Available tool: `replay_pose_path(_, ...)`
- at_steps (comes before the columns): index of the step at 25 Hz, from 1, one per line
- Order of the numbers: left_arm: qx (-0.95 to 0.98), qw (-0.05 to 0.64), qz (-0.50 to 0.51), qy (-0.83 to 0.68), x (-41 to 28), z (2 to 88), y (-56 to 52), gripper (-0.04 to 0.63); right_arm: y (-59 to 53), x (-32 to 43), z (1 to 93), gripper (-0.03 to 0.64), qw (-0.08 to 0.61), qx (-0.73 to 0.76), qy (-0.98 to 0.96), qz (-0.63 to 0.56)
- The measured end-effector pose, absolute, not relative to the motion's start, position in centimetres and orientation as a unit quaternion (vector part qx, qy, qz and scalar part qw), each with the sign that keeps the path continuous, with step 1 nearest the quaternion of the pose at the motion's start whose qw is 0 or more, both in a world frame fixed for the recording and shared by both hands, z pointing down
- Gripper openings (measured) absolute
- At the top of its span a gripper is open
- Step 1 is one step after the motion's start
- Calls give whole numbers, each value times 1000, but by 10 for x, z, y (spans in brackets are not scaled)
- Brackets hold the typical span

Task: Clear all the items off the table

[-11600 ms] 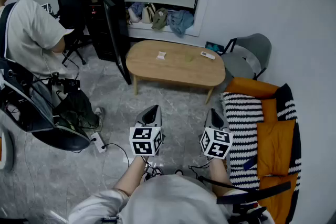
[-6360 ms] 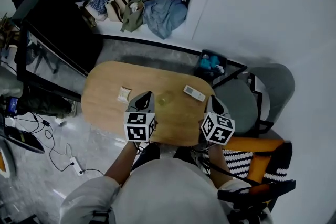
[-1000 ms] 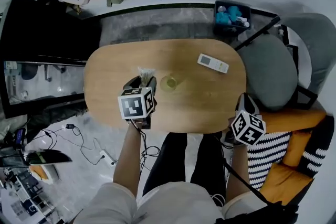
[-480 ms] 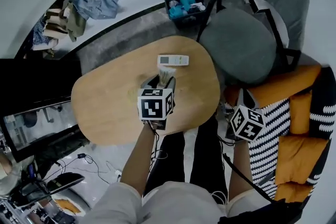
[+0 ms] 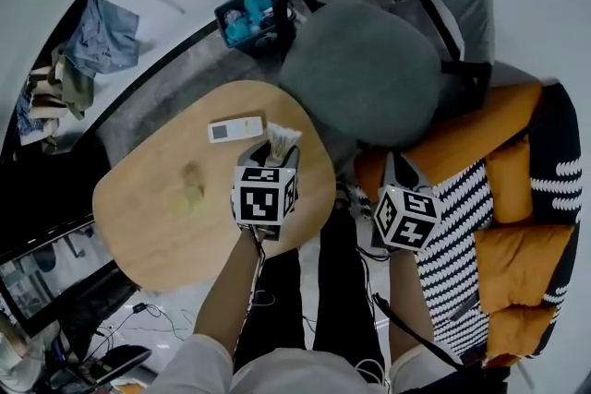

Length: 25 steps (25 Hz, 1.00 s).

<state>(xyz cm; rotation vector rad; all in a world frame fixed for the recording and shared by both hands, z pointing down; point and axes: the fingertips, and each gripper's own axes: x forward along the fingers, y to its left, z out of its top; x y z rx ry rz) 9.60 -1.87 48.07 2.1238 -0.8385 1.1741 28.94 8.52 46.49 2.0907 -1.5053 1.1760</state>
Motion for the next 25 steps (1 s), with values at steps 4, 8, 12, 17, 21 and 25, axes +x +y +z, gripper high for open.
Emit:
replay_pose_path(4,795,281,444,-303,125,500,-29,206,76,304,483,25,149,725,-525,419)
replay_pose_path(8,800,273,443,-299,157,517,-52,207,58,319,497,25,147,719,-531,425)
replay_pose_path(12,800,268,446,-299,181,532,-76,207,36,333,512,25,149,714,-536,425)
replay_pose_path(17,789,278,456,-305,200,553,-102,207,11,351,529,23,152,710,-541,425)
replay_pose_path(21,784,280,459,-311,212,565,-123,207,1,361,537,25,154,709,-540,427)
replay_pose_path(25,780,278,463,-316,225,577,-142,209,2,369,543,25,155,709,-536,431)
